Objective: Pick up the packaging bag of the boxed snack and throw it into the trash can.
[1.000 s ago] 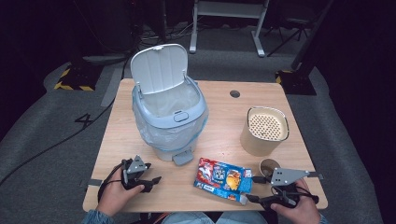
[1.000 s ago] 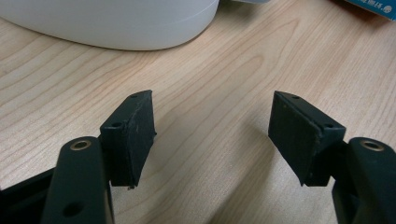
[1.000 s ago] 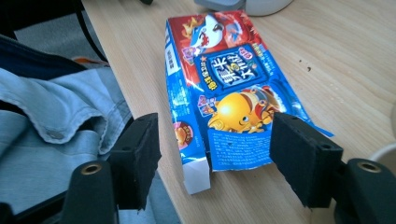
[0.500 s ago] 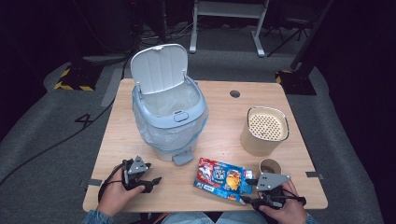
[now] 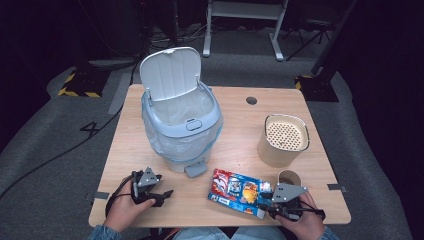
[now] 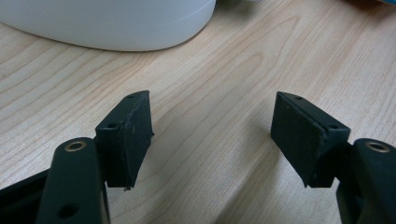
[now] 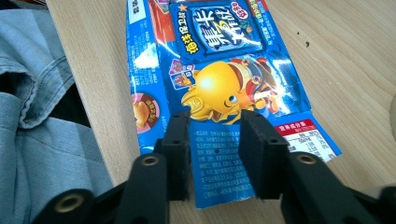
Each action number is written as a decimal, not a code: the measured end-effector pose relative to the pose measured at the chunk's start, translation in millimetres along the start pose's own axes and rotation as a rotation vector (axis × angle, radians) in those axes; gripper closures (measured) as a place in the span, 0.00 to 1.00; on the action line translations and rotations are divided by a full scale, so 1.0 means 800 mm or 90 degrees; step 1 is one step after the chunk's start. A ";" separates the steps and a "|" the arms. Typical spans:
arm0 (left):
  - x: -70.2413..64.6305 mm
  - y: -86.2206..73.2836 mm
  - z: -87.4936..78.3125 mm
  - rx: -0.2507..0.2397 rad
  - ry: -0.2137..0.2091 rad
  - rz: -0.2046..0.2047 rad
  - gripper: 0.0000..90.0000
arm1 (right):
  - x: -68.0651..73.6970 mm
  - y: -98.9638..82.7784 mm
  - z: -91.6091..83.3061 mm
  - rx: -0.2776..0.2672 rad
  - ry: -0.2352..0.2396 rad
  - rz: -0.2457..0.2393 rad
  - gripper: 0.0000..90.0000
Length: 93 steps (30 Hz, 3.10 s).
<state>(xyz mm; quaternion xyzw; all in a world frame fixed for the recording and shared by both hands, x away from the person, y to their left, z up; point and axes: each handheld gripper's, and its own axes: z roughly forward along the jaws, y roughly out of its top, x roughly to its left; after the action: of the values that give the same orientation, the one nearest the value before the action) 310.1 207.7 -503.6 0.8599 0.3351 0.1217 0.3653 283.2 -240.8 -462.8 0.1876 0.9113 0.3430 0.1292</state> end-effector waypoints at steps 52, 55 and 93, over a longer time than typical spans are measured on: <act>-0.004 0.001 0.002 0.004 -0.008 0.022 0.32 | -0.024 0.010 -0.036 -0.127 0.047 0.138 1.00; -0.003 0.001 0.002 0.005 -0.009 0.023 0.31 | -0.025 0.018 -0.044 -0.146 0.053 0.139 1.00; 0.001 0.006 0.006 0.005 -0.009 0.023 0.29 | -0.069 0.093 -0.146 -0.316 0.083 0.166 1.00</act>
<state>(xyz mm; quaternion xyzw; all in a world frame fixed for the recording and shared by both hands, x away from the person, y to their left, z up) 315.3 203.2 -504.0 0.8683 0.3172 0.1210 0.3616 308.5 -280.5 -321.3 0.2430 0.7741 0.5807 0.0670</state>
